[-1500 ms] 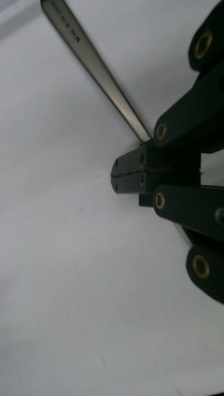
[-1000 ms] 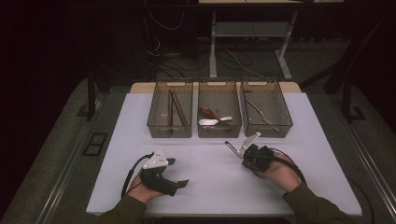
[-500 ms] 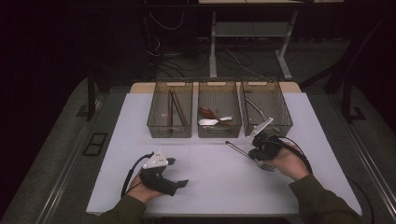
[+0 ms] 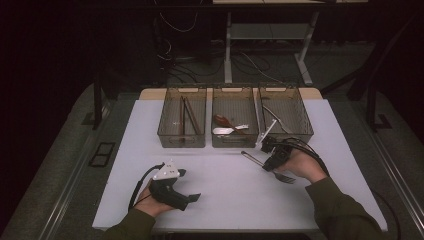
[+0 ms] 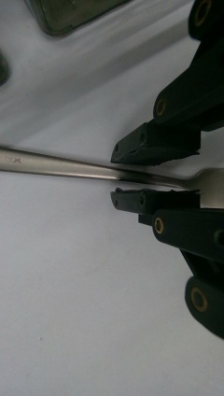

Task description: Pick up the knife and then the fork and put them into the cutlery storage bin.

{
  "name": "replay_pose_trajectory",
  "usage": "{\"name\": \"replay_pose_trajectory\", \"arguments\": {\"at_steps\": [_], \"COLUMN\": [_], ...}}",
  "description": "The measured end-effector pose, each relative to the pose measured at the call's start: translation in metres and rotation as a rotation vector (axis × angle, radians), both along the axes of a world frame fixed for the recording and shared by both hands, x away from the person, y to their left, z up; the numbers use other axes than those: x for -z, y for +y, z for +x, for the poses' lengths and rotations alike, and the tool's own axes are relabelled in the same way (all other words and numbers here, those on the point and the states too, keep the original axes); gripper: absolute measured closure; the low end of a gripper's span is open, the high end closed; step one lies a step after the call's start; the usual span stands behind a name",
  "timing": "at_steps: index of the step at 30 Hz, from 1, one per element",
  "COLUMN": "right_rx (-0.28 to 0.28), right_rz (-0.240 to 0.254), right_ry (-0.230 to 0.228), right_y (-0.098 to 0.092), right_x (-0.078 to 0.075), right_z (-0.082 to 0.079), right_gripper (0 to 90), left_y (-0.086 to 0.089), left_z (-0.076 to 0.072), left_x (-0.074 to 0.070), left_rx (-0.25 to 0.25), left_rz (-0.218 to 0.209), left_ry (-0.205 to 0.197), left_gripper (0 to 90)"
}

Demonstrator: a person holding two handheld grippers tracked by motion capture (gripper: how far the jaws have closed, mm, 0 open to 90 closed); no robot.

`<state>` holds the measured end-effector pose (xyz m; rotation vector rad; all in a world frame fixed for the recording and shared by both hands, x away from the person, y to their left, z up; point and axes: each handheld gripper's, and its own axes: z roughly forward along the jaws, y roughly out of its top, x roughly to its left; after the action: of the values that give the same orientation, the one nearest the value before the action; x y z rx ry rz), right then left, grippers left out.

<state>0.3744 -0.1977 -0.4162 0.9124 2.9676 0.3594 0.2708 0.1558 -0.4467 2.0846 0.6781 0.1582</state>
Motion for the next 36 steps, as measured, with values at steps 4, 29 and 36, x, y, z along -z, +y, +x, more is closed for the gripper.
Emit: {"name": "replay_pose_trajectory", "arguments": {"at_steps": [4, 29, 36], "right_rx": [-0.009, -0.029, -0.01], "right_rz": [-0.024, -0.016, 0.104], "right_ry": [0.017, -0.051, -0.077], "right_y": [0.003, -0.002, -0.014], "right_x": [0.002, 0.002, -0.009], "right_z": [0.001, 0.0, 0.0], "right_gripper": [76.7, 84.1, 84.2], "left_y": [0.0, 0.001, 0.001], "left_z": [0.0, 0.001, 0.001], "left_x": [0.0, 0.001, 0.001], "left_rx": [0.004, 0.004, 0.003], "left_rz": [0.0, -0.011, -0.009], "left_ry": [0.0, 0.001, -0.003], "left_gripper": [0.0, 0.0, 0.0]}}
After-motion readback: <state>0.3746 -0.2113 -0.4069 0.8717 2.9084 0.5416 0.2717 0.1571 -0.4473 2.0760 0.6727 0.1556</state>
